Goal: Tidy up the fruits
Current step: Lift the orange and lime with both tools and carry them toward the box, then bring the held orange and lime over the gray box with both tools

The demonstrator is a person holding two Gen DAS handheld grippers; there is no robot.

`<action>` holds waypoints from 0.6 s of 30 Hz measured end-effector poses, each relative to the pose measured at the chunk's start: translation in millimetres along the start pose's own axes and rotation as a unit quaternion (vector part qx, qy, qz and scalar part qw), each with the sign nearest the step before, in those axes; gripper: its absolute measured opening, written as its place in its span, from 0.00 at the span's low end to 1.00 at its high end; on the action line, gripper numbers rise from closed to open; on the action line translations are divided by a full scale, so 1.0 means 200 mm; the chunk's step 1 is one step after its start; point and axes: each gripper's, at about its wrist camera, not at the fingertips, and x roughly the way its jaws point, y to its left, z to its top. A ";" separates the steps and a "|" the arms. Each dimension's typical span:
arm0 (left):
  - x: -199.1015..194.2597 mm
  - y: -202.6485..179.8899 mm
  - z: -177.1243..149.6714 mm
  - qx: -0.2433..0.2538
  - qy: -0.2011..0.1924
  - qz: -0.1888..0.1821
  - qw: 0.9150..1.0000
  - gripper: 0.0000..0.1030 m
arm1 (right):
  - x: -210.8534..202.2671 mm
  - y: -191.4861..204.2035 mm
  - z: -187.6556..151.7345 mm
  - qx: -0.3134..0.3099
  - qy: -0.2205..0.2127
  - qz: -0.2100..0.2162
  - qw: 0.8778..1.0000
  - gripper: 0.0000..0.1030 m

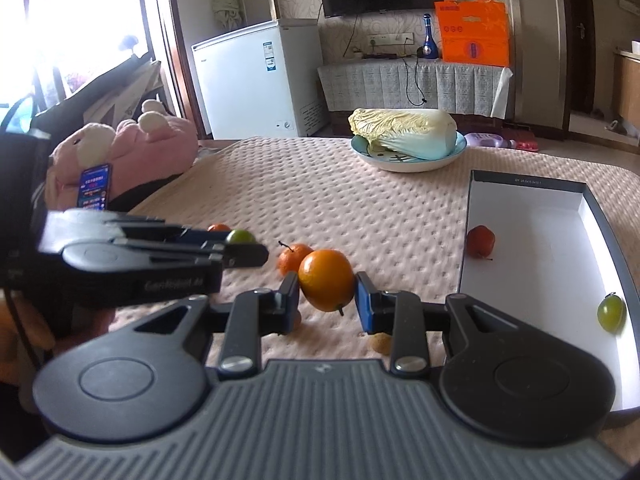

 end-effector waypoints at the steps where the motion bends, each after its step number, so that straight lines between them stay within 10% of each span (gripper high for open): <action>1: 0.00 0.00 0.01 -0.002 -0.001 -0.001 1.000 0.31 | 0.00 0.00 0.00 -0.003 0.002 0.000 1.000 0.32; 18: 0.05 -0.15 0.09 0.012 -0.011 -0.035 0.999 0.31 | -0.05 -0.04 0.01 0.004 -0.016 -0.006 1.000 0.32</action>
